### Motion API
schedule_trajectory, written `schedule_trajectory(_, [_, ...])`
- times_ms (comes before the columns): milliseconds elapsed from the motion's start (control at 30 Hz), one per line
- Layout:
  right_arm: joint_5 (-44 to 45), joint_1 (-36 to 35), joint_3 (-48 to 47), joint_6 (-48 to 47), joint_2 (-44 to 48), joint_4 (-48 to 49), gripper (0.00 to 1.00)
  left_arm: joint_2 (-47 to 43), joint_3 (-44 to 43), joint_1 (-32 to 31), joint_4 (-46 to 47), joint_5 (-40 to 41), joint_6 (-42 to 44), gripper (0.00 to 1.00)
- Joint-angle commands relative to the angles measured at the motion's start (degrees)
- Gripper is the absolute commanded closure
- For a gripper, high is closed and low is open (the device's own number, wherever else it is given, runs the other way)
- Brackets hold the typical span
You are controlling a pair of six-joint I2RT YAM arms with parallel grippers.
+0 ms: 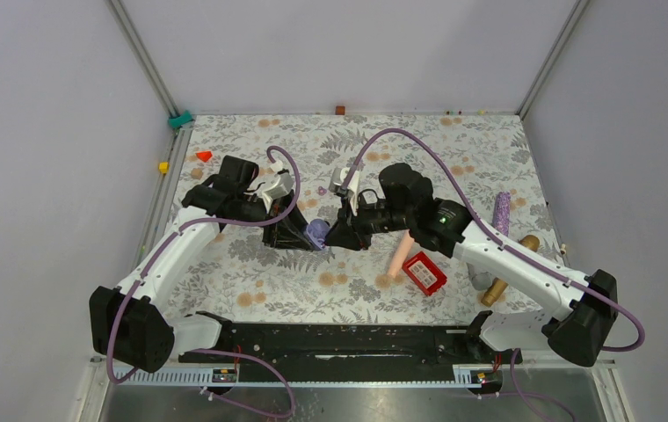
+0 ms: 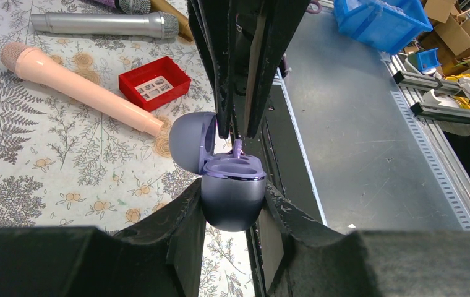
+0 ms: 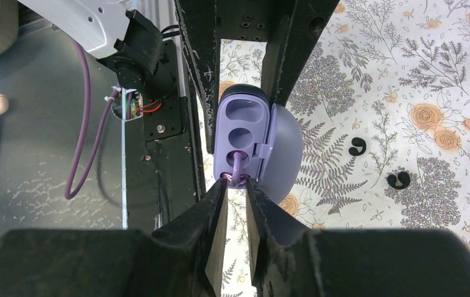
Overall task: Insert the wireless bluetooth earbuds into the charging case
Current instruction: Place the earbud in the charging case, then move the earbud to the center of the board.
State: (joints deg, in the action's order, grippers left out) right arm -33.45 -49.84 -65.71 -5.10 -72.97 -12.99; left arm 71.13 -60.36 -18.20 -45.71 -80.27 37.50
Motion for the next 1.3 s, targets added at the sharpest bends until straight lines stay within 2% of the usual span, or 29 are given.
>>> schedule_trajectory(0, [0.6, -0.7, 0.0, -0.2, 0.0, 1.5, 0.75, -0.5, -0.1, -0.3, 1.7, -1.6, 1.5, 1.00])
schedule_trajectory(333, [-1.8, -0.7, -1.6, -1.0, 0.8, -0.9, 0.69, -0.4, -0.3, -0.3, 1.8, -1.1, 1.4, 1.00])
schedule_trajectory(567, [-6.9, -0.6, -4.6, -4.3, 4.2, -7.9, 0.54, -0.5, -0.8, 0.0, 1.7, 0.2, 1.4, 1.00])
schedule_trajectory(767, [-5.4, 0.6, -6.9, -6.1, 8.3, -11.4, 0.40, -1.2, -2.1, 2.3, 1.1, 0.3, 1.3, 1.00])
schedule_trajectory(867, [-4.4, 2.2, -7.2, -6.0, 10.5, -11.5, 0.34, -1.6, -3.3, 4.0, -1.5, 0.3, 3.8, 1.00])
schedule_trajectory(1067, [5.3, 5.5, -6.2, -2.2, 12.9, -7.2, 0.31, -3.3, -6.1, 7.9, -6.7, 0.9, 8.3, 1.00])
schedule_trajectory(1267, [19.2, 7.2, -5.4, 2.4, 10.0, -2.3, 0.31, -5.4, -7.0, 11.2, -7.7, 3.3, 9.5, 1.00])
